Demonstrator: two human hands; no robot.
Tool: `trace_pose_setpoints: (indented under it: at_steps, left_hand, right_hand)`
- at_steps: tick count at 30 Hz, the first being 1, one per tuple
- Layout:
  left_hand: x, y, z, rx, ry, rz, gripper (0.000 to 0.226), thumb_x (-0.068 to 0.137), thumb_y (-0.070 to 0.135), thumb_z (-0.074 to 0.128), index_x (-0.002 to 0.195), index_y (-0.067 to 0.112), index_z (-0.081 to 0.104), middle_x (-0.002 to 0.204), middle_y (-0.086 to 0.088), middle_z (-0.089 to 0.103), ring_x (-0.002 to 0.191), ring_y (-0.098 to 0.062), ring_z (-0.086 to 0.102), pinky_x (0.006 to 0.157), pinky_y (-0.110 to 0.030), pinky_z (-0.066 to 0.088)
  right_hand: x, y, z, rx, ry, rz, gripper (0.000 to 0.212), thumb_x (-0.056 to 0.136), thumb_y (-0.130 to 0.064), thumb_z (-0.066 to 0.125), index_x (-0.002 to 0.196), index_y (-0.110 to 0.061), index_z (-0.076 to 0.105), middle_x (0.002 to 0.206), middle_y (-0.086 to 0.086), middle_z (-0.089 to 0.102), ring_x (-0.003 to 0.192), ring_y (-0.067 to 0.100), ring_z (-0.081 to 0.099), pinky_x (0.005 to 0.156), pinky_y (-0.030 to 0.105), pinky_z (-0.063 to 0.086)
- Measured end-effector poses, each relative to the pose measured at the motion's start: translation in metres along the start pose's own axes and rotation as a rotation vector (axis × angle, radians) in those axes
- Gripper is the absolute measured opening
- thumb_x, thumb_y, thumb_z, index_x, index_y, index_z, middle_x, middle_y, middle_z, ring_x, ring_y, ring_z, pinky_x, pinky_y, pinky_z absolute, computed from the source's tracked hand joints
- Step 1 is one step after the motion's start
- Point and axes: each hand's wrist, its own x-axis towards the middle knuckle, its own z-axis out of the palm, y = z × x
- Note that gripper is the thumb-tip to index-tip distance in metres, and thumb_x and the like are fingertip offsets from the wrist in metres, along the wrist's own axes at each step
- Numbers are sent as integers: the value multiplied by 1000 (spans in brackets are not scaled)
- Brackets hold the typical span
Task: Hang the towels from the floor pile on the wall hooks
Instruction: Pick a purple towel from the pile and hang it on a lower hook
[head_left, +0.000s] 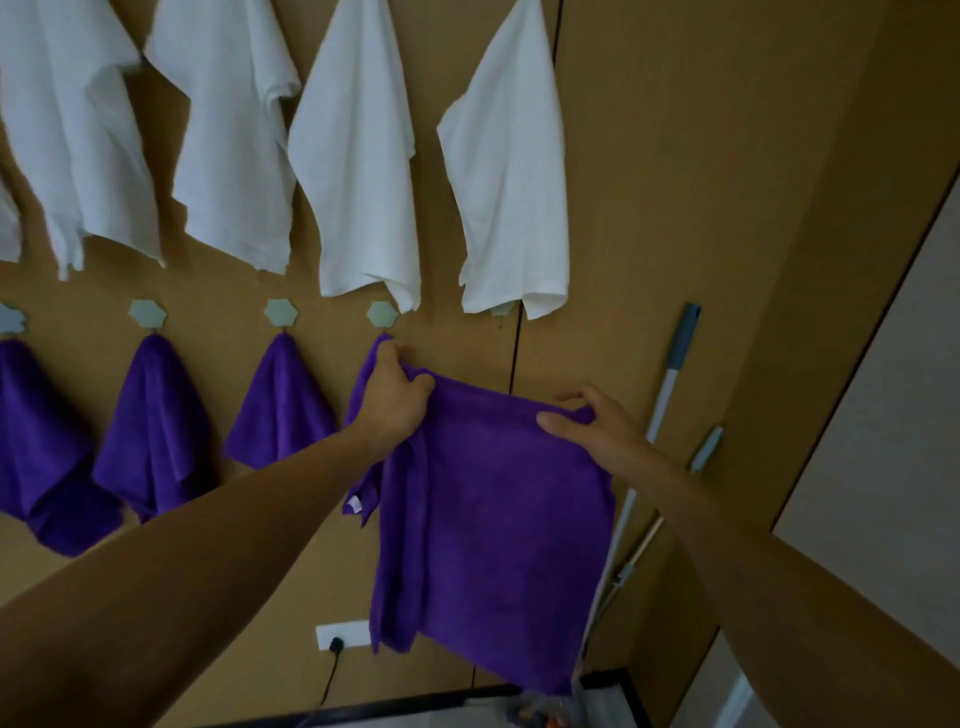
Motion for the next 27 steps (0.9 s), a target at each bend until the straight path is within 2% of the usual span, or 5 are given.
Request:
trace_pose_setpoints:
  at_steps: [5,9,18,24,27]
  left_hand:
    - [51,-15,26,-4,-296,19,23,88,26,52,66,30,59,64,19,59,59,6,53,63,-15,41]
    - [81,-34,41,73,-517,19,24,73,46,77,85,26,71,82,13,72,77,0,67,61,-8,49]
    - [134,-54,87,183,21,51,30,86,46,65,98,20,73,73,19,62,67,4,58,53,-3,38]
    - [166,-52,120,212,300,50,36,93,45,54,106,16,69,81,7,62,76,-11,57,67,-20,36]
    - [173,-56,128,217,378,33,33,95,40,53,107,13,67,79,9,60,70,-6,52,65,-17,34]
  right_hand:
    - [58,17,7,-145,265,-85,26,83,-51,68,89,-25,68,88,-10,65,83,12,63,76,28,49]
    - [93,24,16,-293,383,-155,23,87,-38,68,93,-16,68,92,-2,62,86,14,56,77,25,43]
    - [172,32,23,-8,332,-20,15,86,-27,70,88,-16,61,88,1,66,86,20,63,82,36,53]
    - [224,19,32,262,447,-66,26,90,-24,65,106,-4,61,101,9,67,94,24,63,87,39,52]
    - [243,20,35,275,470,-88,9,91,-16,63,88,-8,63,81,1,63,82,20,60,81,41,52]
